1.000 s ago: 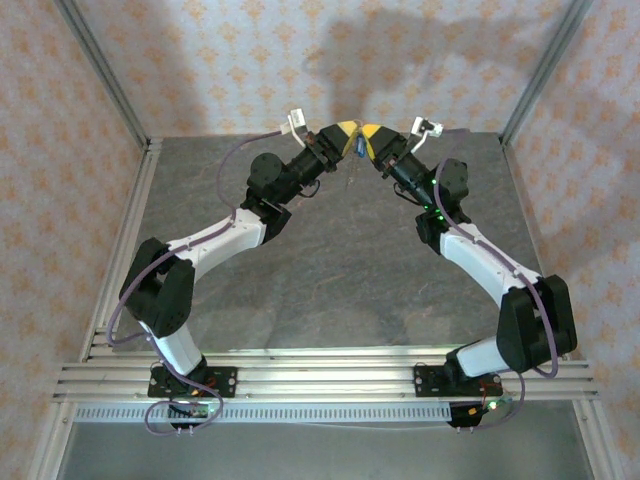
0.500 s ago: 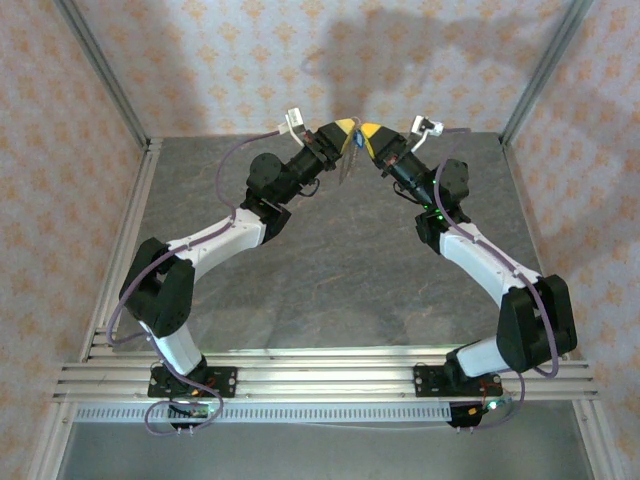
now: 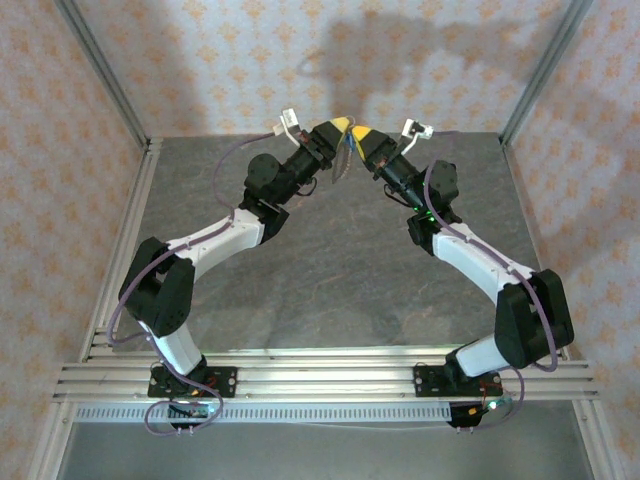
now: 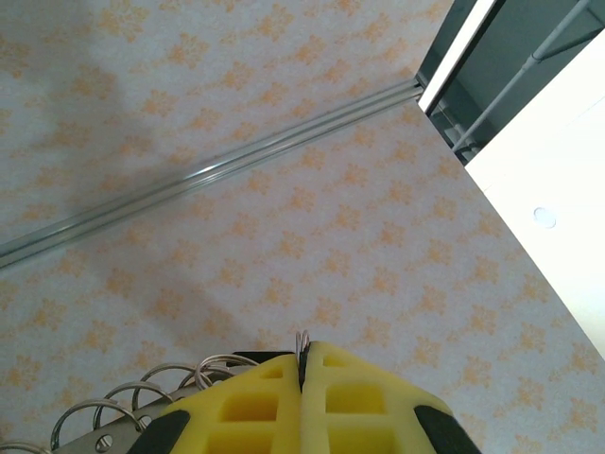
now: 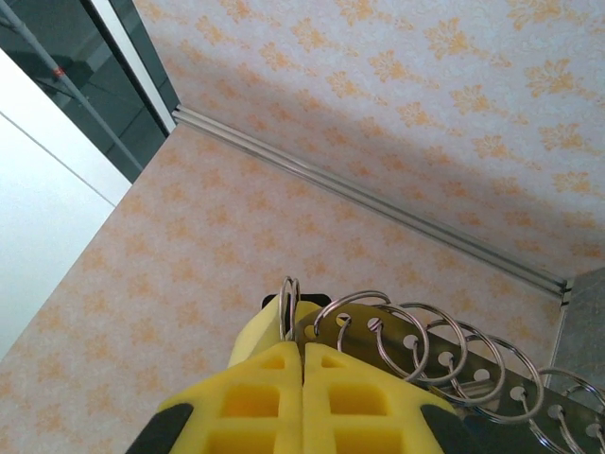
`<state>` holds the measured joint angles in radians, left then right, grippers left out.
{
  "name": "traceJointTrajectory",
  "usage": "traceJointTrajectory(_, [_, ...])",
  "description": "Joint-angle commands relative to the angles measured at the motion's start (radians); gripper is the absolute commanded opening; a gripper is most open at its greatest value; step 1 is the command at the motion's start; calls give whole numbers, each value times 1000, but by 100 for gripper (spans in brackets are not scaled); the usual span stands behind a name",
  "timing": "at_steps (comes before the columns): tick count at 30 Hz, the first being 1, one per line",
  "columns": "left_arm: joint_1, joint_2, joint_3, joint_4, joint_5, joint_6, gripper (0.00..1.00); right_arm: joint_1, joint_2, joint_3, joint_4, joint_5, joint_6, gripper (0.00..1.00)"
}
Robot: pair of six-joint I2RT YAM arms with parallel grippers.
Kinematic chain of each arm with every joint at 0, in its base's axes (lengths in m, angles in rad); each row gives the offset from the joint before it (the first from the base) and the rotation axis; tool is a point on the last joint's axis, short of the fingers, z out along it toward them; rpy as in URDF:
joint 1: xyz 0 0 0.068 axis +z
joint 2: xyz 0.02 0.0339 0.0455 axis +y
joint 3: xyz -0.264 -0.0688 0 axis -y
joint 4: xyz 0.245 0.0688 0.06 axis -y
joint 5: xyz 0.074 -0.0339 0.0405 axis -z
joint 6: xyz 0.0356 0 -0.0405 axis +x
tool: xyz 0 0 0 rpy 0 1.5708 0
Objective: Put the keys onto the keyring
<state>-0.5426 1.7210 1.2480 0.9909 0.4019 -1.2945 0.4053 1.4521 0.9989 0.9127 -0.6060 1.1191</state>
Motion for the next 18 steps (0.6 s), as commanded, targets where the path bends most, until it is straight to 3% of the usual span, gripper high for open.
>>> traceJointTrajectory(1, [-24,-17,13,86,37,-15,0,46,2,2,-65,-73,-49,0])
traceJointTrajectory(10, [-23,-23,10,115,52,-7,0,21,-1,-13,-89,-76,-20,0])
traceJointTrajectory(18, [-24,-33,14,137,87,17,0,20,32,37,-147,-163,-14,0])
